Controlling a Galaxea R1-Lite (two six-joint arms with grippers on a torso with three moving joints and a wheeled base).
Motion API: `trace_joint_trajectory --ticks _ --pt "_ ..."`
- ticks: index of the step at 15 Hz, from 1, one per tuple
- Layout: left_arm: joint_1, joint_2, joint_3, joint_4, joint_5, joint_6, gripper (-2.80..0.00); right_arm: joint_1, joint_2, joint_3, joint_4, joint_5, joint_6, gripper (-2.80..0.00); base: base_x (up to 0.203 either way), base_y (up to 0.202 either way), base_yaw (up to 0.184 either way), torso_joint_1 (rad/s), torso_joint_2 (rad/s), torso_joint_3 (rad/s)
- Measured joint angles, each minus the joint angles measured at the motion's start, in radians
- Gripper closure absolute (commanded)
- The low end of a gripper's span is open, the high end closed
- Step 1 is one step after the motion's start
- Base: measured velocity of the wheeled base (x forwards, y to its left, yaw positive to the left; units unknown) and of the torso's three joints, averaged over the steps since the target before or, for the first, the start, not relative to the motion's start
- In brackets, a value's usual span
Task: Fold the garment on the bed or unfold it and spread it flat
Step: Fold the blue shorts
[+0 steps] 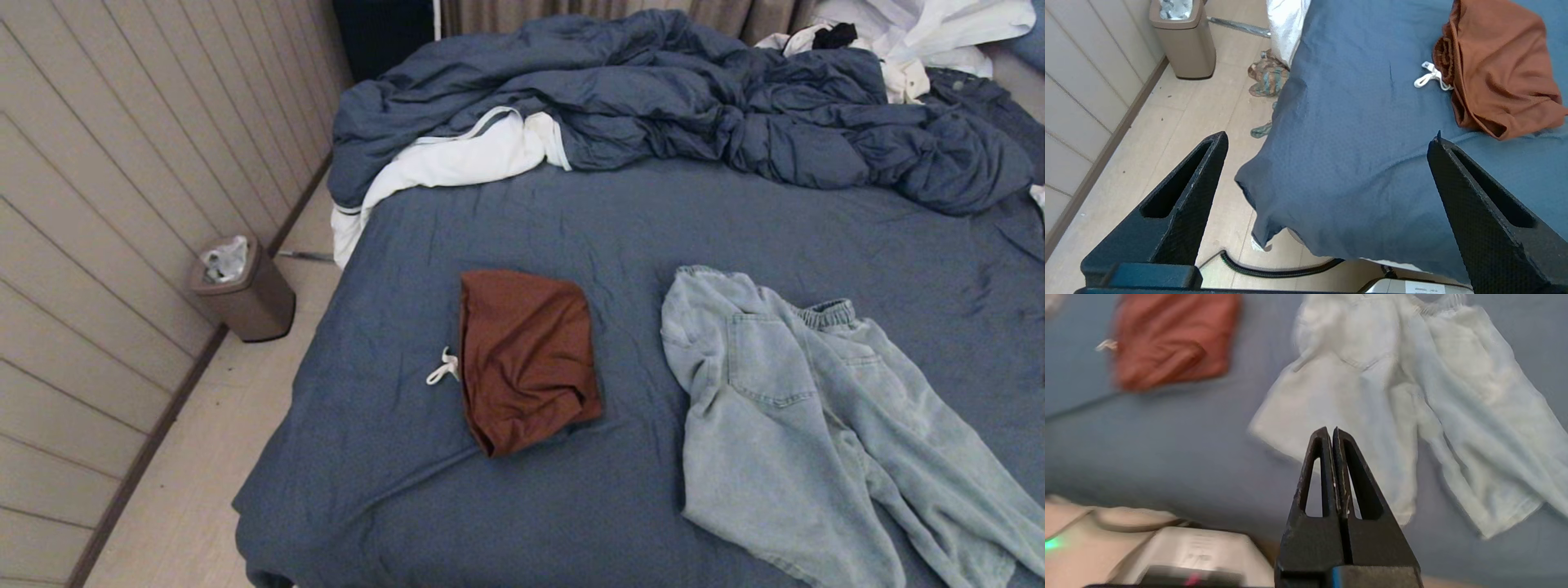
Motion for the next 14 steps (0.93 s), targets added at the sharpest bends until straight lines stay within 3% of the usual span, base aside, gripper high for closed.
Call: trace_joint_trajectory --ticks 3,8,14 --pt "0.0 0.0 0.0 0.0 0.0 0.0 -2.8 0.005 0.148 -0.117 0.042 0.032 0.049 0.0 0.0 0.0 0.0 0.0 0.0 0.0" --pt "0.0 0.0 0.0 0.0 0.0 0.0 -2.8 0.016 0.666 -0.264 -0.136 0.032 0.112 0.0 0.0 0.0 0.0 0.0 0.0 0.0" --pt "0.0 0.0 0.0 0.0 0.0 0.0 -2.8 0.019 1.301 -0.617 -0.225 -0.082 0.151 0.0 0.0 0.0 0.0 0.0 0.0 0.0"
